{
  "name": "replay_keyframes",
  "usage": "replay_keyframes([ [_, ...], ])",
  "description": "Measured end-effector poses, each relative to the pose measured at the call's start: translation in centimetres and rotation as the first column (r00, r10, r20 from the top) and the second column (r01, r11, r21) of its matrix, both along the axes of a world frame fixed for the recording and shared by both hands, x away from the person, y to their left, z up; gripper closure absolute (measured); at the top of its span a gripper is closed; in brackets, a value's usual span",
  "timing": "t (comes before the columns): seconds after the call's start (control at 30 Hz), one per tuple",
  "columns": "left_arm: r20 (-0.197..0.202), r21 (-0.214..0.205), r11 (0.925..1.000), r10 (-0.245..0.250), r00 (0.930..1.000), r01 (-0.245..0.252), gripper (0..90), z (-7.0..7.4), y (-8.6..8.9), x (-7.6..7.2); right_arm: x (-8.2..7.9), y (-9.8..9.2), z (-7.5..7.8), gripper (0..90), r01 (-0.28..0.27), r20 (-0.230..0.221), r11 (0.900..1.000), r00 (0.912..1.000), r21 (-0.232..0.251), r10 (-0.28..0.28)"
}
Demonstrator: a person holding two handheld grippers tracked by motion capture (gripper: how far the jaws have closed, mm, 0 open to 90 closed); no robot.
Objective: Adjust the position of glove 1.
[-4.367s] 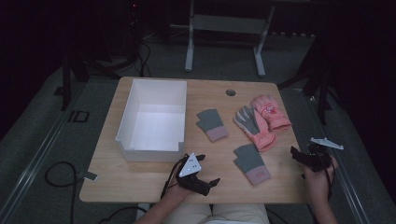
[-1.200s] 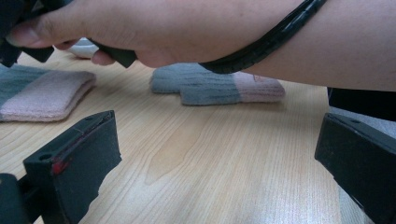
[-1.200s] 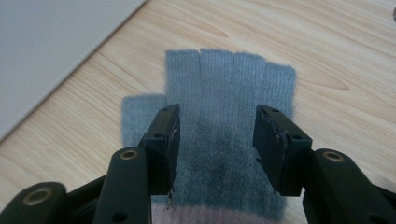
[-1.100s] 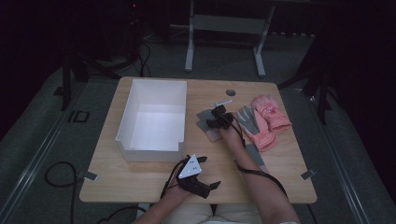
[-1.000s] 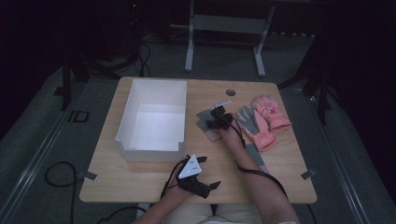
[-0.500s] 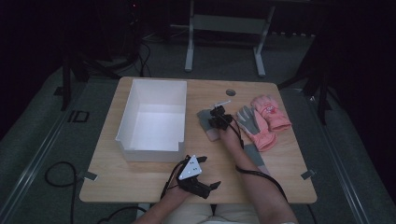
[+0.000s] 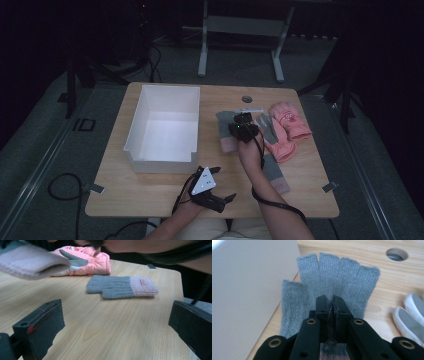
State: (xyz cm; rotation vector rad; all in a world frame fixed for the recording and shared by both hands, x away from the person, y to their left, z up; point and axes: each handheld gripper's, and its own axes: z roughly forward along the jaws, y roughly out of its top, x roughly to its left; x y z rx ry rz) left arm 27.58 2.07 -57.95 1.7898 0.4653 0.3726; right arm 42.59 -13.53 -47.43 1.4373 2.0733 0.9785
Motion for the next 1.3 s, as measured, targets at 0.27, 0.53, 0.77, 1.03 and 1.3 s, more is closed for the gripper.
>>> replay_keyframes([
  [0.27, 0.059, -0.003, 0.9986, 0.052, 0.9969, -0.052, 0.0, 0.0, 0.1, -0.5, -4.4, -0.9, -0.7, 84.5, 0.065, -0.009, 0.9972, 0.9978, 0.037, -0.065],
  [0.53, 0.096, -0.029, 0.9949, 0.099, 0.9904, -0.097, 0.0, 0.1, 0.4, -0.9, -5.8, -0.3, -4.5, 84.4, 0.091, -0.086, 0.9958, 0.9922, 0.009, -0.090],
  [0.77, 0.093, -0.010, 0.9929, 0.119, 0.9885, -0.119, 0.0, 0.1, 0.5, -0.8, -5.1, 0.3, -7.3, 84.1, 0.122, -0.159, 0.9923, 0.9803, 0.021, -0.118],
  [1.03, 0.081, -0.041, 0.9935, 0.109, 0.9908, -0.106, 0.0, 0.1, 0.7, -0.8, -4.6, 0.3, -8.2, 82.9, 0.137, -0.179, 0.9882, 0.9762, 0.070, -0.122],
  [1.3, 0.074, -0.035, 0.9953, 0.093, 0.9930, -0.090, 0.0, 0.1, 0.6, -0.7, -4.3, 0.1, -8.1, 77.7, 0.132, -0.189, 0.9861, 0.9756, 0.101, -0.111],
])
